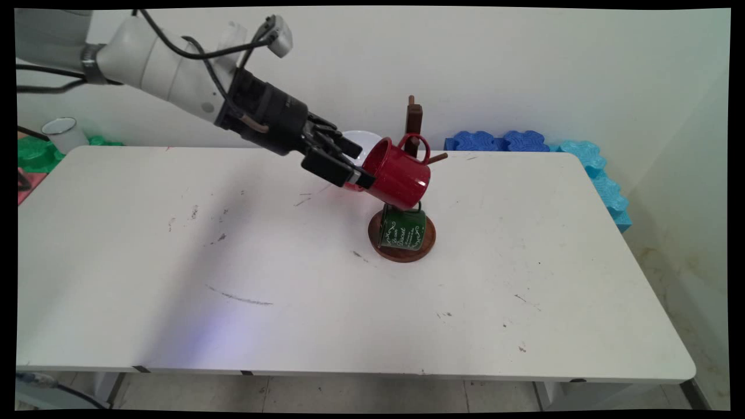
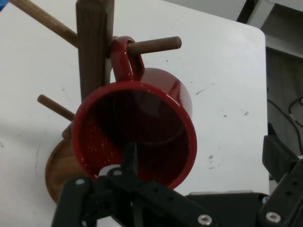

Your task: Pick up the red mug from the rack

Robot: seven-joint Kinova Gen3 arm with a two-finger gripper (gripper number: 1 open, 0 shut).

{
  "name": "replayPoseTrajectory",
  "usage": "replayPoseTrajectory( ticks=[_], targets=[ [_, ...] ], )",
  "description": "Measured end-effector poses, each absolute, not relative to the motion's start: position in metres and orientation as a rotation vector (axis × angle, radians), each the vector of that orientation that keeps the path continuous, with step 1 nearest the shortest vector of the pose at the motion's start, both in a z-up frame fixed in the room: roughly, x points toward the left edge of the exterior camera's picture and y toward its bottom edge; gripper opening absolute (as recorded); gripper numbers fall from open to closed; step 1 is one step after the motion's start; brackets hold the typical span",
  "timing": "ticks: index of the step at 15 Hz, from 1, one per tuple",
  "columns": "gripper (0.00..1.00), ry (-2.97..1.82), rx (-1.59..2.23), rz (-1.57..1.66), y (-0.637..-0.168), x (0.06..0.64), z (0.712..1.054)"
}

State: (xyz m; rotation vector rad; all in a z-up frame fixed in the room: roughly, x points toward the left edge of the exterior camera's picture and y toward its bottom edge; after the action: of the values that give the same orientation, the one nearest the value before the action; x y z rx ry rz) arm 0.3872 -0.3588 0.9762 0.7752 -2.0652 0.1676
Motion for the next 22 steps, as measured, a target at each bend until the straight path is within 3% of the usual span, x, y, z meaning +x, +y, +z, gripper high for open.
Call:
replayPoseTrajectory(
  ticks=[16, 17, 22],
  targets=[
    [1.00, -2.042, 0.815, 0.126, -0.374, 0.360, 0.956],
    [0.00, -2.041, 0.818, 0.126, -0.375, 0.360, 0.955],
    [0.00, -2.038, 0.832, 0.131, -0.379, 0.359, 0.952]
  ],
)
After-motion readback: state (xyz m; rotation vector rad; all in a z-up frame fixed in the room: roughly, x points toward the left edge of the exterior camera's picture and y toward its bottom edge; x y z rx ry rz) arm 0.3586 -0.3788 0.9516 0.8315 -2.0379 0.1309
